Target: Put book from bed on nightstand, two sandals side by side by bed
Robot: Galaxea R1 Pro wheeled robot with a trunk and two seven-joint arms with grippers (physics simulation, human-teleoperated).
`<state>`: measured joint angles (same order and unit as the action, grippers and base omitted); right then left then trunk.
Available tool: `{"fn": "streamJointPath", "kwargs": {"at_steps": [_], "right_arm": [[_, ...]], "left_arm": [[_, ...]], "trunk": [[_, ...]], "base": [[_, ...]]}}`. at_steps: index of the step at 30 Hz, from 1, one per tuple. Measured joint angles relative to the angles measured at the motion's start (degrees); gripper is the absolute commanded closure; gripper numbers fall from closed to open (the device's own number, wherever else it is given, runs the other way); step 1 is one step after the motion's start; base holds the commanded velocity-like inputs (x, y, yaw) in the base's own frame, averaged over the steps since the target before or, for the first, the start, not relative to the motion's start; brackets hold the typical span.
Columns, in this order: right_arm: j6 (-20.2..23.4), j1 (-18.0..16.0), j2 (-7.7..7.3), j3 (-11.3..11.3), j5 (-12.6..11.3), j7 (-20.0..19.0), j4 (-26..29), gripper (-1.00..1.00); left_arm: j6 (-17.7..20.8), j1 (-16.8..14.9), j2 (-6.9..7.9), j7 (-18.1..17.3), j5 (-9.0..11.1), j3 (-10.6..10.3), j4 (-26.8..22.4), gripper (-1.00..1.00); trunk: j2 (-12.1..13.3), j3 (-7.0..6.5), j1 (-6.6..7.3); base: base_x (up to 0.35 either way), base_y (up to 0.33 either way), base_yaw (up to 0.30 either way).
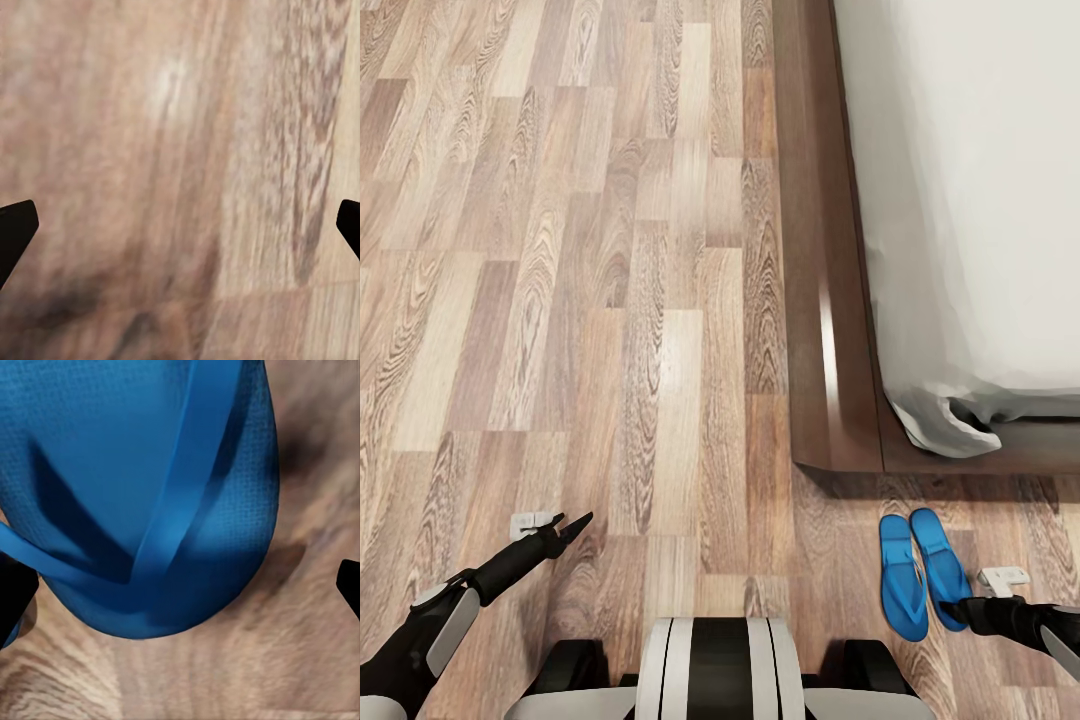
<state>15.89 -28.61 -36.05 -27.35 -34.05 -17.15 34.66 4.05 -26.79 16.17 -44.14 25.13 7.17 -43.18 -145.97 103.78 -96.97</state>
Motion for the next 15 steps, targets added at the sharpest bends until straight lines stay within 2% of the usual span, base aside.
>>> {"fn": "streamJointPath", "kwargs": {"at_steps": [11, 15], "right_arm": [[0.00, 0.00, 0.01, 0.00, -0.03, 0.00, 0.00, -1.00], [0.00, 0.00, 0.04, 0.00, -0.04, -0.02, 0.06, -1.00]], "left_arm": [[0.06, 0.00, 0.00, 0.00, 0.00, 0.00, 0.02, -1.00], [0.08, 0.00, 0.00, 0.24, 0.00, 0.00, 0.00, -1.00]], "trunk": [[0.00, 0.00, 0.00], [0.05, -0.88, 0.11]], "base": [[0.000, 0.000, 0.000], [0.000, 0.000, 0.000]]}}
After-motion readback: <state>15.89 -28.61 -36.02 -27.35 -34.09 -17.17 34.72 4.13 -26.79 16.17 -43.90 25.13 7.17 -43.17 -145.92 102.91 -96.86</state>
